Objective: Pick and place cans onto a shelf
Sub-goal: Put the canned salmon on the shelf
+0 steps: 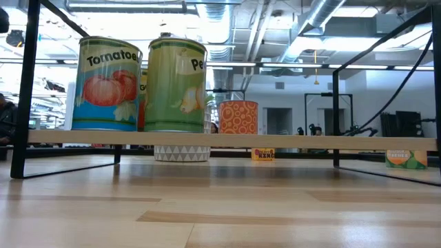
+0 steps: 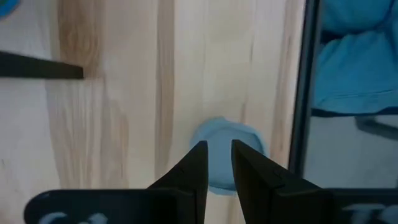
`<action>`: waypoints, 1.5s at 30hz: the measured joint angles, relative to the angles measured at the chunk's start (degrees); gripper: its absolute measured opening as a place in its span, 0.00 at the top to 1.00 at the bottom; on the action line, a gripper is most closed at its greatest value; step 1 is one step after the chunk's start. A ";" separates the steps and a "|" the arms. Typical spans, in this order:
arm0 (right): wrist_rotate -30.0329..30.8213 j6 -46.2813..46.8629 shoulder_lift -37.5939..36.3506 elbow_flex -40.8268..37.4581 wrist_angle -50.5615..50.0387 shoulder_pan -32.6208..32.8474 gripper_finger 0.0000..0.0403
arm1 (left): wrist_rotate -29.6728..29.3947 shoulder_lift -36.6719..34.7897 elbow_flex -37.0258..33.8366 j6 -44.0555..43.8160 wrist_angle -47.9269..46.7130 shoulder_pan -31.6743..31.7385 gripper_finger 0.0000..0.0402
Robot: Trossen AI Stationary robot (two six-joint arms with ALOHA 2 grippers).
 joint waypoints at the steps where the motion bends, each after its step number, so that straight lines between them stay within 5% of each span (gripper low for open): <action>1: 0.95 -0.10 0.00 0.00 -0.01 -0.03 0.85 | -0.02 0.62 0.00 -0.72 -0.03 0.00 0.85; 14: 5.24 -6.26 0.00 0.00 -0.16 -2.73 0.85 | 7.31 10.70 0.02 -7.82 -0.98 -2.20 0.75; 22: 5.25 -6.70 0.00 0.00 -0.20 -4.17 0.85 | 6.47 11.88 0.09 -10.98 -0.78 -3.37 0.74; 30: 5.25 -6.68 0.00 0.00 -0.20 -4.26 0.85 | 5.05 11.88 0.11 -10.79 -0.85 -3.37 0.91; 40: 5.23 -8.53 0.02 0.00 -0.22 -4.13 0.85 | 4.53 12.05 0.86 -4.59 2.09 -2.12 1.00; 45: 5.19 -8.22 0.02 0.00 -0.63 -3.99 0.85 | -2.41 12.10 4.39 11.55 4.23 -0.24 1.00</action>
